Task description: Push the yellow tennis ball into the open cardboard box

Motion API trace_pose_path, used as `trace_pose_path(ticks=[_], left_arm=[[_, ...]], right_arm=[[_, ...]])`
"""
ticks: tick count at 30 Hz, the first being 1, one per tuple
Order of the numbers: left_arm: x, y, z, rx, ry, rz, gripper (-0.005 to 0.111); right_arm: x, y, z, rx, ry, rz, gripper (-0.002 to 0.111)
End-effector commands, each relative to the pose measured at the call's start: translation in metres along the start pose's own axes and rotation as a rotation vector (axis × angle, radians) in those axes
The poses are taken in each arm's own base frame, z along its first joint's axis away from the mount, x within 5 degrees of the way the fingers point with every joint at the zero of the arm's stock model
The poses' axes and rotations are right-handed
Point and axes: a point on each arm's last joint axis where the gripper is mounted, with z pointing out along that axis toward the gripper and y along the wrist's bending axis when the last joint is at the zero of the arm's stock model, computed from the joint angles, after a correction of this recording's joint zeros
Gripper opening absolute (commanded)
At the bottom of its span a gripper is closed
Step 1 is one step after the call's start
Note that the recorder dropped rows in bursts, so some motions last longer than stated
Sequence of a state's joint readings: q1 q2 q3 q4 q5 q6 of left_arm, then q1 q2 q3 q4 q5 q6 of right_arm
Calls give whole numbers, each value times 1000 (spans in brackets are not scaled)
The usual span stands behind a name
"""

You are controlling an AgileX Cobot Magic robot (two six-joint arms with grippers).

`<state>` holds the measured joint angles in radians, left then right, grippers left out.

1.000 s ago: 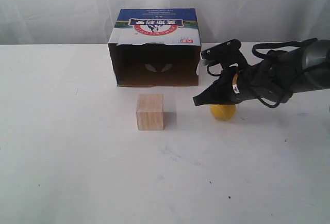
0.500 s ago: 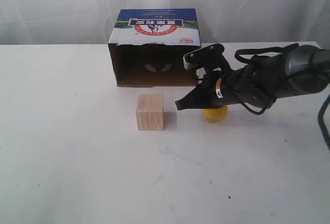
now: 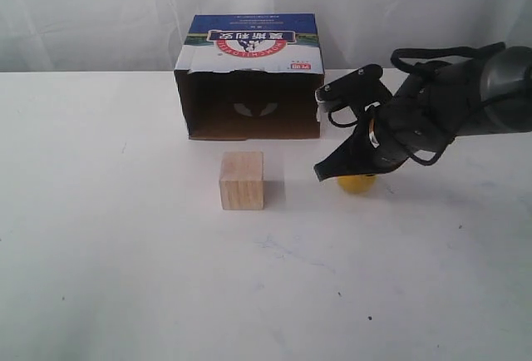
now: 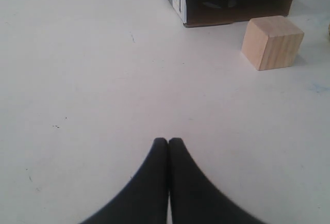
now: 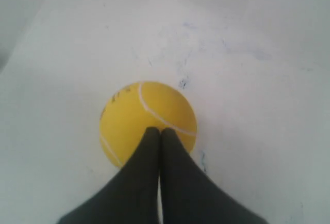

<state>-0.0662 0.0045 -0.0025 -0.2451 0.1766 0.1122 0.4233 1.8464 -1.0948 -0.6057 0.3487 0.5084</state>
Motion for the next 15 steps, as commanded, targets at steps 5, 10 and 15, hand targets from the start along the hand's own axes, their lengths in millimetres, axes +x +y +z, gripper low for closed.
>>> trace_pose_path(ticks=[5, 10, 15], left_arm=[[1, -1, 0, 8, 0, -9, 0], [1, -1, 0, 8, 0, -9, 0], [1, -1, 0, 8, 0, -9, 0]], right_arm=[[5, 4, 14, -28, 2, -4, 0], [5, 8, 19, -60, -8, 43, 0], [-4, 11, 14, -108, -89, 96, 0]])
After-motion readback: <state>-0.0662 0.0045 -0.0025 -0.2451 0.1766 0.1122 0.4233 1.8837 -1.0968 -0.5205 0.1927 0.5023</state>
